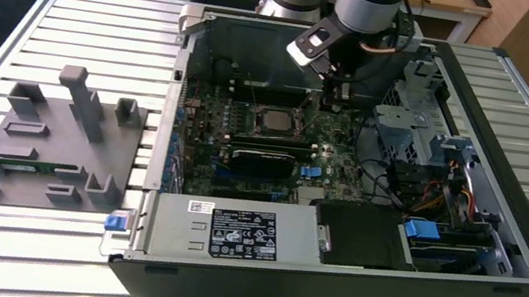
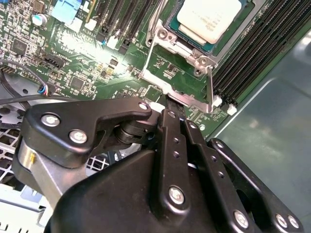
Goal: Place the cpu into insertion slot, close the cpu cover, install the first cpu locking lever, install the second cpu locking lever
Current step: 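Close the cpu cover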
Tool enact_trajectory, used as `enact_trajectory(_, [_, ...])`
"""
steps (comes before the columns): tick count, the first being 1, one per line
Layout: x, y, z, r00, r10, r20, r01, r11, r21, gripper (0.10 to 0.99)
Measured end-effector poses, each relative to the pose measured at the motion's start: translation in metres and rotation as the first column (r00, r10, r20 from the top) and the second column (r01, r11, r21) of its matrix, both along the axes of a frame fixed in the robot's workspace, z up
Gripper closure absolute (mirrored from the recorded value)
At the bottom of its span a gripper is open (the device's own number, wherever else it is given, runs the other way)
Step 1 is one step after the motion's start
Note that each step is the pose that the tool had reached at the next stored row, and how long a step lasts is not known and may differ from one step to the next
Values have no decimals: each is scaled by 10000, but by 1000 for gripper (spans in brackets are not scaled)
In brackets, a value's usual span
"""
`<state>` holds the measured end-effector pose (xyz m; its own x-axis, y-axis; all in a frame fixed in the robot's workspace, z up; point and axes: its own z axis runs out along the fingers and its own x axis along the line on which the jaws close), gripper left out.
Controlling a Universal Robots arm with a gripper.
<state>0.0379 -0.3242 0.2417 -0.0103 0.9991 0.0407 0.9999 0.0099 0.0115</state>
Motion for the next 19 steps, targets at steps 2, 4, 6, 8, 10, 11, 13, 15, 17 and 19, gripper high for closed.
enact_trajectory(2, [-5,0,0,10000,0,0,0,10000,0,980])
enact_trajectory(4, [-9,0,0,10000,0,0,0,10000,0,980])
enact_trajectory(6, [-14,0,0,10000,0,0,0,10000,0,980])
enact_trajectory(8, [-18,0,0,10000,0,0,0,10000,0,980])
enact_trajectory(10, [-22,0,0,10000,0,0,0,10000,0,980])
enact_trajectory(11, [-25,0,0,10000,0,0,0,10000,-1,980])
enact_trajectory(13, [-29,0,0,10000,0,0,0,10000,0,980])
enact_trajectory(15, [-33,0,0,10000,0,0,0,10000,0,980])
enact_trajectory(17, [-38,0,0,10000,0,0,0,10000,0,980])
enact_trajectory(19, [-43,0,0,10000,0,0,0,10000,0,980])
